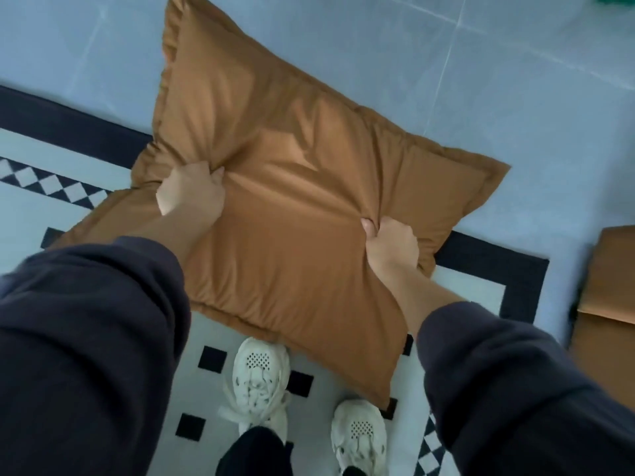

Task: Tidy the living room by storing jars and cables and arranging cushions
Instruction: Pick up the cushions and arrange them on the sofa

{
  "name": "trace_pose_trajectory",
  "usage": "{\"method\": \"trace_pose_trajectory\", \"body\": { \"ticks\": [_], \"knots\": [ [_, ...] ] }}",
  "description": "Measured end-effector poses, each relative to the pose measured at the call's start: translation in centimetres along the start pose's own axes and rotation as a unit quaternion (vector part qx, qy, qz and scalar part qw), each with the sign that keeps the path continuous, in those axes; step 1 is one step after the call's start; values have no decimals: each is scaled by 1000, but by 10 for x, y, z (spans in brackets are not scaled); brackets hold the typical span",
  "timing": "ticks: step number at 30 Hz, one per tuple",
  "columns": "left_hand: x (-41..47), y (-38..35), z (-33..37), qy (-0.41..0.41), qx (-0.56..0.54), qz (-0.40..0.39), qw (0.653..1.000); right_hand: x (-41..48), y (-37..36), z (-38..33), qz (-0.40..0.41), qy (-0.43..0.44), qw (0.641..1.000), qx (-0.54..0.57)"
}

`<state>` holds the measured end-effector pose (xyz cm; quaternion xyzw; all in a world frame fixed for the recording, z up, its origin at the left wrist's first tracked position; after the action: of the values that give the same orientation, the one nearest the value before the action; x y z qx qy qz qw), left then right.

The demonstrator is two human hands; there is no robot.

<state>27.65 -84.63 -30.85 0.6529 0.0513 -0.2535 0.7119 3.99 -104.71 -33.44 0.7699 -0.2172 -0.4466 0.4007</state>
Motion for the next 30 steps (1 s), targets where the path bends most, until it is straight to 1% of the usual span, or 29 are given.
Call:
{"method": "trace_pose_trajectory", "body": {
  "ticks": [4,9,13,15,18,21,24,27,28,30],
  "knots": [
    [-50,56,29,7,5,-18,1000,-53,62,8,8,-35,999,32],
    [-111,136,101,-31,27,-63,997,-119,169,35,38,-81,994,59],
    [-168,189,174,-89,52,-88,991,-177,256,74,65,-139,985,76],
    [-196,208,213,-135,71,-74,986,-207,293,99,85,-168,977,96],
    [-249,227,277,-227,88,-58,968,-261,342,149,114,-211,965,109],
    [-306,241,340,-308,90,-39,946,-309,382,199,144,-251,950,122],
    [-370,249,404,-391,88,-25,916,-358,415,257,178,-303,924,152],
    [-436,248,469,-452,83,-12,888,-404,443,320,205,-337,903,169],
    [-445,250,477,-460,79,-9,884,-408,446,329,207,-338,903,168],
    [-488,244,515,-491,72,0,868,-433,461,373,222,-356,891,172]
  ]
}}
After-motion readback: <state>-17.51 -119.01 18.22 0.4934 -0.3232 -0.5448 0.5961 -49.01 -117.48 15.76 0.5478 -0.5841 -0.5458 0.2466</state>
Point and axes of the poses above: each hand's wrist, its own x-axis towards the middle knuckle, its own y-axis out of the back of the hand, z = x × y, the point moved 4 cm from there along x, towards the middle knuckle, and after that the axes turned 4 degrees about -z, right-handed, at the moved point
